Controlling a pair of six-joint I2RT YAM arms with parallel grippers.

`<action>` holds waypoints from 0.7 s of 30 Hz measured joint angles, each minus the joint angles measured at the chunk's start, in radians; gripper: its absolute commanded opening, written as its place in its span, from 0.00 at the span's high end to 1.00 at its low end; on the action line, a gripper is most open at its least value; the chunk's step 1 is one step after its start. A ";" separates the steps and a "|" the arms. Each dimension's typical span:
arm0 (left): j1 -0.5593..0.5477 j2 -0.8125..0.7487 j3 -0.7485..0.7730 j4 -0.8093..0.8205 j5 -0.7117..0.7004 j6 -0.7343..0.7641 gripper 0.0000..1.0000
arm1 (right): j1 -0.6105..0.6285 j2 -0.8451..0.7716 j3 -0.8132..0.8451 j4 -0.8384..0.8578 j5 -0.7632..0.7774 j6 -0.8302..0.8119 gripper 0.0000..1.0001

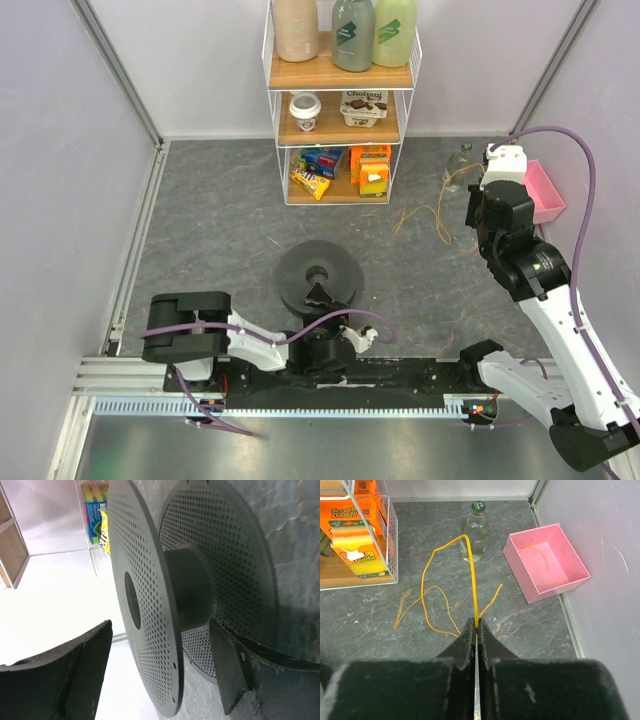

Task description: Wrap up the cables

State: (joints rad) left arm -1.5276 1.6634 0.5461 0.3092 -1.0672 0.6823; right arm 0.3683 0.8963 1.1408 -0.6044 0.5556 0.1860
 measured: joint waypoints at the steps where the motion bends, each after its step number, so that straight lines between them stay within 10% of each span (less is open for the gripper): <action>1: 0.009 0.000 -0.006 0.012 -0.005 0.006 0.32 | 0.000 0.000 -0.001 0.003 -0.002 0.000 1.00; 6: 0.067 -0.014 -0.020 0.036 -0.005 0.029 0.78 | 0.000 0.000 -0.002 0.006 -0.018 0.000 1.00; 11: 0.085 -0.071 -0.013 -0.006 -0.031 0.049 0.95 | 0.000 0.000 -0.002 0.006 -0.027 0.000 1.00; 21: 0.113 -0.254 0.379 -0.608 0.239 -0.140 0.98 | 0.000 0.000 -0.002 0.006 -0.062 -0.002 1.00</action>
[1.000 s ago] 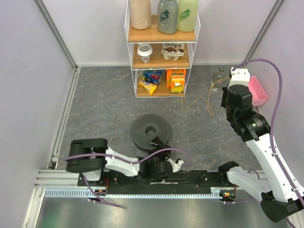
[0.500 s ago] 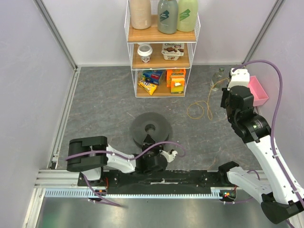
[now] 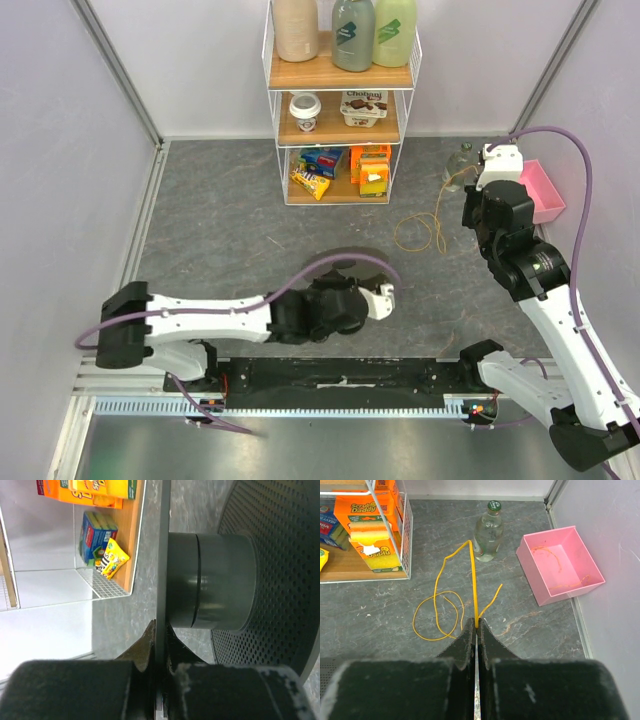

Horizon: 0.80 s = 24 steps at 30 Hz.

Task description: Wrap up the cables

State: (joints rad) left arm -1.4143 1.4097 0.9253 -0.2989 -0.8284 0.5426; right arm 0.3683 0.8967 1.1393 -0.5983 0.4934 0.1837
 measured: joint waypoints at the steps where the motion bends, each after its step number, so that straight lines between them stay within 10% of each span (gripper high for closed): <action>1: 0.015 -0.023 0.052 -0.060 0.051 -0.018 0.98 | 0.000 0.000 0.000 0.000 -0.004 0.000 1.00; 11: 0.289 -0.129 0.391 -0.456 0.592 -0.197 0.98 | 0.000 0.000 0.000 0.000 -0.116 -0.001 1.00; 24: 0.571 -0.103 0.200 -0.523 1.075 -0.245 0.98 | 0.000 0.033 0.012 -0.016 -0.698 -0.101 1.00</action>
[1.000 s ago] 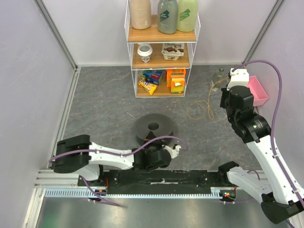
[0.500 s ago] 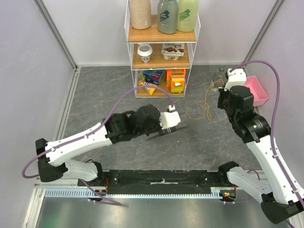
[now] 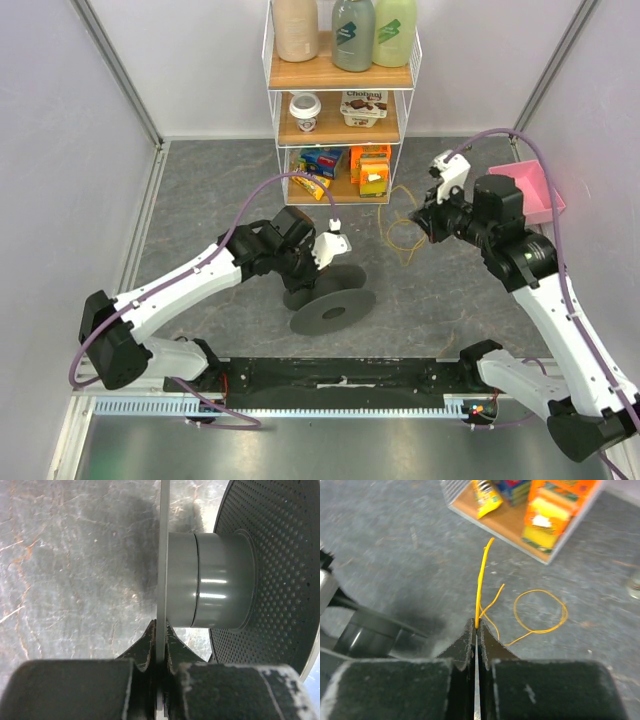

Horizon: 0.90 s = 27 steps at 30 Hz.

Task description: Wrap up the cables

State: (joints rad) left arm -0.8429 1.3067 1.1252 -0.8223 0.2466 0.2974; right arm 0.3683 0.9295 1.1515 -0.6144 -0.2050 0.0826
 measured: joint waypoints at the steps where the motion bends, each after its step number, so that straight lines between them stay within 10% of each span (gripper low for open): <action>1: 0.000 0.003 -0.005 0.006 0.019 0.001 0.98 | 0.000 0.017 0.001 -0.005 -0.054 -0.009 1.00; 27: -0.002 0.009 -0.051 0.146 0.016 -0.001 0.54 | 0.068 0.181 -0.060 -0.084 -0.431 -0.181 1.00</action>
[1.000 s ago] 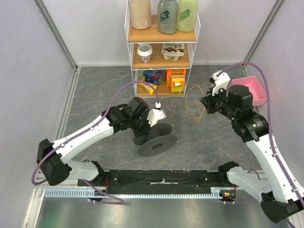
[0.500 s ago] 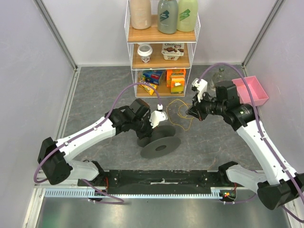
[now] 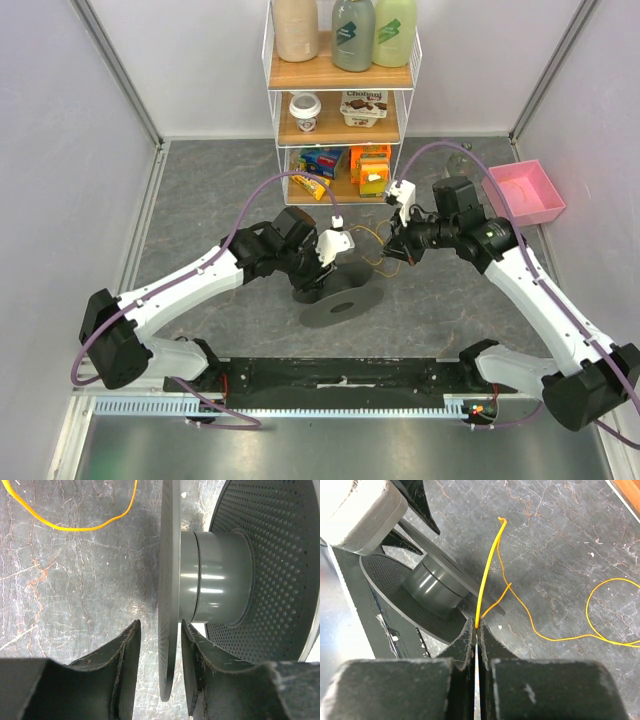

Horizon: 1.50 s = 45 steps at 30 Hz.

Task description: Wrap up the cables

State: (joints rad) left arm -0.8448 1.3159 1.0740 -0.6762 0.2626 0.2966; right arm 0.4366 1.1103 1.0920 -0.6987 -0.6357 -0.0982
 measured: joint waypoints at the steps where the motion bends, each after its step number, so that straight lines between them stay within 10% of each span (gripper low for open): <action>1: 0.000 0.000 0.000 0.000 -0.001 0.000 0.54 | 0.003 0.006 0.004 -0.007 -0.002 -0.013 1.00; 45: 0.000 -0.276 -0.159 0.245 0.002 0.090 0.48 | 0.157 0.168 0.043 0.023 -0.040 -0.057 1.00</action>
State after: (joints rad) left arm -0.8448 1.0401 0.9150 -0.4313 0.2646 0.3870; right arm 0.5938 1.2781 1.1351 -0.6754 -0.6758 -0.1551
